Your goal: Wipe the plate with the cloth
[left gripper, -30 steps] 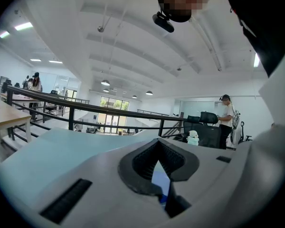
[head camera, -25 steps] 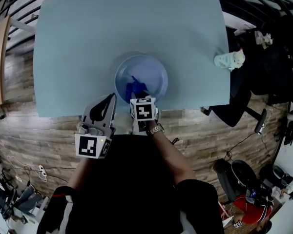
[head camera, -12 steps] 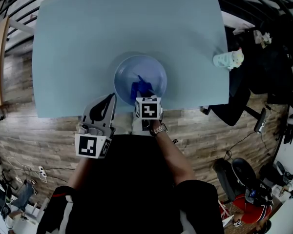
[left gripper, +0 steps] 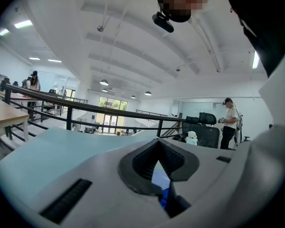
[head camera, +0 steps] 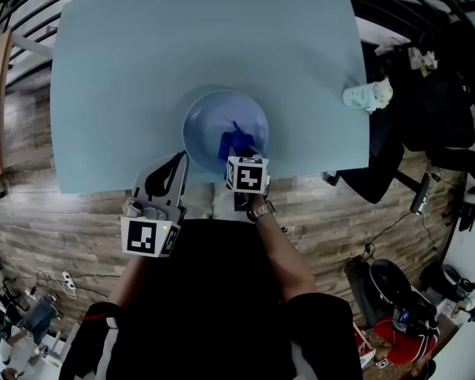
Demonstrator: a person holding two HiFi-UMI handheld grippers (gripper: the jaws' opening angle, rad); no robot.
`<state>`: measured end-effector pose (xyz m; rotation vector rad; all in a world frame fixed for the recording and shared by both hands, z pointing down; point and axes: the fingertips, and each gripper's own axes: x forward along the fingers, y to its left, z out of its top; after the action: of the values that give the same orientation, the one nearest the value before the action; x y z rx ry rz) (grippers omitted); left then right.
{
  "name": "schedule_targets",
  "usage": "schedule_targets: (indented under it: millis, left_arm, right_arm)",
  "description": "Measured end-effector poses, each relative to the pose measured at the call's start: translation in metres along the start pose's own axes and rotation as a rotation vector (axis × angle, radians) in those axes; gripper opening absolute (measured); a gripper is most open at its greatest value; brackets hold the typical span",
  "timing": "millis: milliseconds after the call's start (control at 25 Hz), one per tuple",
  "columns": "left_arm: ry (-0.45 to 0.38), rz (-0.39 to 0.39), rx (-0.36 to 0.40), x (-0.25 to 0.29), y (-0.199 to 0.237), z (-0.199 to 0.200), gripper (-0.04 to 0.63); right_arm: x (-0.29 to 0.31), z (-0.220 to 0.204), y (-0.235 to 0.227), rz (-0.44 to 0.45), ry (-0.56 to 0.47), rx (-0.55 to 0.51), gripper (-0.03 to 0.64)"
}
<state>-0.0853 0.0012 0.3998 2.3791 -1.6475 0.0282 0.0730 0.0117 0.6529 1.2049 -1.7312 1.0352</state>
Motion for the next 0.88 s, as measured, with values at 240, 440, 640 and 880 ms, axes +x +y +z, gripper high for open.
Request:
schedule_targets:
  millis: [240, 440, 640, 880]
  left_arm:
    - [-0.002, 0.006, 0.0, -0.001, 0.003, -0.001, 0.001]
    - [0.002, 0.008, -0.016, 0.004, 0.002, -0.001, 0.002]
    - [0.003, 0.015, -0.014, 0.008, 0.003, 0.0, 0.0]
    - [-0.003, 0.029, -0.01, 0.013, 0.005, 0.002, 0.002]
  right_arm:
    - [-0.003, 0.002, -0.004, -0.006, -0.006, 0.015, 0.118]
    - [-0.012, 0.013, -0.006, 0.007, -0.033, 0.036, 0.118]
    - [-0.016, 0.028, -0.002, 0.023, -0.059, 0.018, 0.118]
    - [-0.013, 0.048, 0.004, 0.041, -0.077, -0.014, 0.118]
